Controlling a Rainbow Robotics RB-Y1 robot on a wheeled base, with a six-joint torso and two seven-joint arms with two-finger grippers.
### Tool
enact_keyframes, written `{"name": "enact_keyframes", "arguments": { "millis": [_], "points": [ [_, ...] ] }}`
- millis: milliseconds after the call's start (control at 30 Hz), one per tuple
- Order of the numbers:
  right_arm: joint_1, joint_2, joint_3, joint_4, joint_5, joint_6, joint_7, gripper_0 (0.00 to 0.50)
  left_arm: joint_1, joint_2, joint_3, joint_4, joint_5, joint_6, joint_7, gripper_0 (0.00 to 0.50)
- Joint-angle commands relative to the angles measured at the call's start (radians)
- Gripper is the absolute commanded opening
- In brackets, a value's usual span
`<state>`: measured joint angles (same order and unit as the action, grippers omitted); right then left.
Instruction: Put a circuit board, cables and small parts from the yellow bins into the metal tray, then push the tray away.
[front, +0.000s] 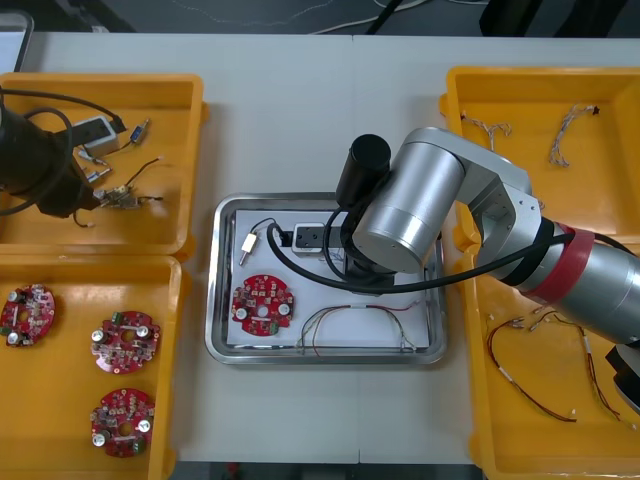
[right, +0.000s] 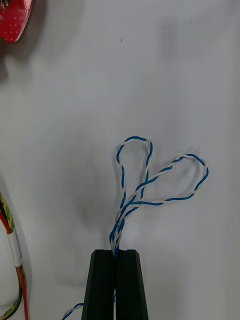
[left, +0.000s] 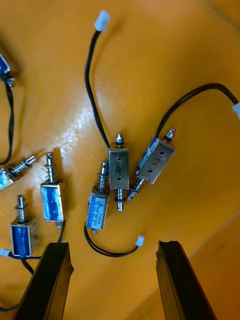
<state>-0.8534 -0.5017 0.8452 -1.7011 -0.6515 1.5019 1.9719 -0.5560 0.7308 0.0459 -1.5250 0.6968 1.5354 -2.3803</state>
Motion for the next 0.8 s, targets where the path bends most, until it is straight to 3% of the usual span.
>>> {"name": "enact_keyframes", "arguments": {
  "millis": [33,133,200,267,367,500,800],
  "points": [
    [-0.042,0.02,0.011,-0.008,0.01,-0.008,0.041,0.022,0.025,0.033,0.042,0.012,0.024,-0.008,-0.086,0.5],
    [-0.042,0.02,0.011,-0.008,0.015,-0.008,0.042,0.126,0.022,0.035,0.057,0.046,0.036,-0.014,-0.157,0.5],
    [-0.042,0.02,0.011,-0.006,0.018,-0.008,0.042,0.257,0.018,0.033,0.057,0.065,0.041,-0.017,-0.189,0.5],
    [-0.042,0.02,0.011,-0.008,0.018,-0.008,0.044,0.356,0.014,0.035,0.055,0.072,0.041,-0.017,-0.191,0.5],
    [-0.042,0.017,0.005,-0.015,0.018,-0.005,0.044,0.435,0.008,0.035,0.045,0.081,0.03,-0.023,-0.194,0.5],
    [-0.042,0.014,-0.029,-0.032,-0.002,0.02,0.048,0.458,-0.012,0.033,0.026,0.109,0.024,-0.031,-0.198,0.5],
    [-0.044,0.014,-0.15,-0.097,-0.043,0.118,0.059,0.461,-0.035,0.03,-0.011,0.141,-0.002,-0.086,-0.186,0.5]
  ]
}}
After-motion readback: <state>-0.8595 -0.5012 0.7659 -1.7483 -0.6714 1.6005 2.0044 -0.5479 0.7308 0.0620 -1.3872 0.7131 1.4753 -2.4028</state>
